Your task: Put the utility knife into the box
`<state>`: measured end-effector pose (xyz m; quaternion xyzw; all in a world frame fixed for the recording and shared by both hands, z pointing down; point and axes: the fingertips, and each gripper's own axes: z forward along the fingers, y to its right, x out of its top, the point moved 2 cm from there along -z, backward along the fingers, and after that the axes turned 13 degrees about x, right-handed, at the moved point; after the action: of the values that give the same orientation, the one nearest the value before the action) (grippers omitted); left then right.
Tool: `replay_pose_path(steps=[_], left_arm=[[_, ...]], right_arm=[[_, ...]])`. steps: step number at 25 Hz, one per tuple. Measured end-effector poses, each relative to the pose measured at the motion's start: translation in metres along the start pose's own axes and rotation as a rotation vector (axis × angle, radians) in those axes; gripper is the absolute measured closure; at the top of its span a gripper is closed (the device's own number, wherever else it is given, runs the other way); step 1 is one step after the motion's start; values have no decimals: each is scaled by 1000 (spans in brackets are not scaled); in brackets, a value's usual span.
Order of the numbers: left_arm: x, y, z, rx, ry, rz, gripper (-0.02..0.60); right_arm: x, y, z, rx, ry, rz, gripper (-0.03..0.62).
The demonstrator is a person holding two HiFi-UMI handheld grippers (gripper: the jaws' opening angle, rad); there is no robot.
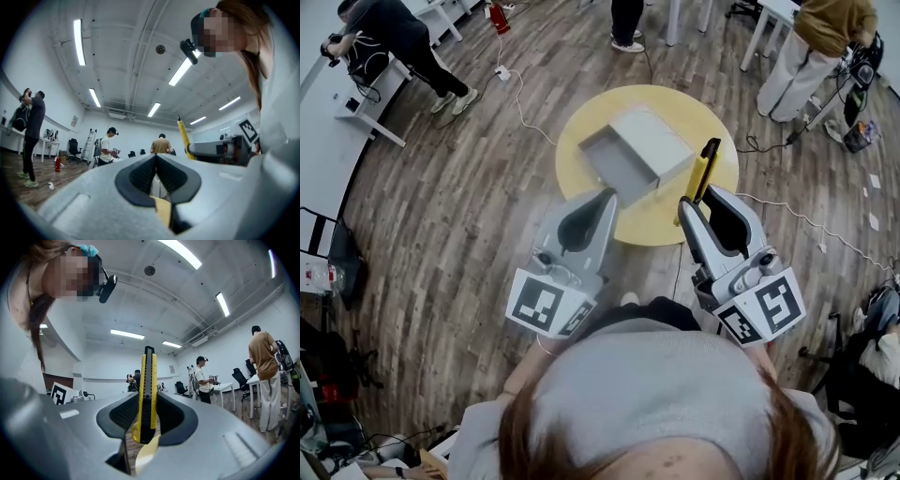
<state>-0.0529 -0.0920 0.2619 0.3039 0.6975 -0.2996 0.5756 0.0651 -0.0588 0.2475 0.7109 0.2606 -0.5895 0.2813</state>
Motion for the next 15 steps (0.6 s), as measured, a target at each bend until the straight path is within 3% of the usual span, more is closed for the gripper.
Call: replay_pose_path(steps=[7,15], left_arm=[[-10,-16,35,25,-10,-11,580],[-16,-38,94,77,10,-2,580]], right_arm=[[-7,42,17,1,-13,35,474],[-8,99,49,66,-26,40,474]])
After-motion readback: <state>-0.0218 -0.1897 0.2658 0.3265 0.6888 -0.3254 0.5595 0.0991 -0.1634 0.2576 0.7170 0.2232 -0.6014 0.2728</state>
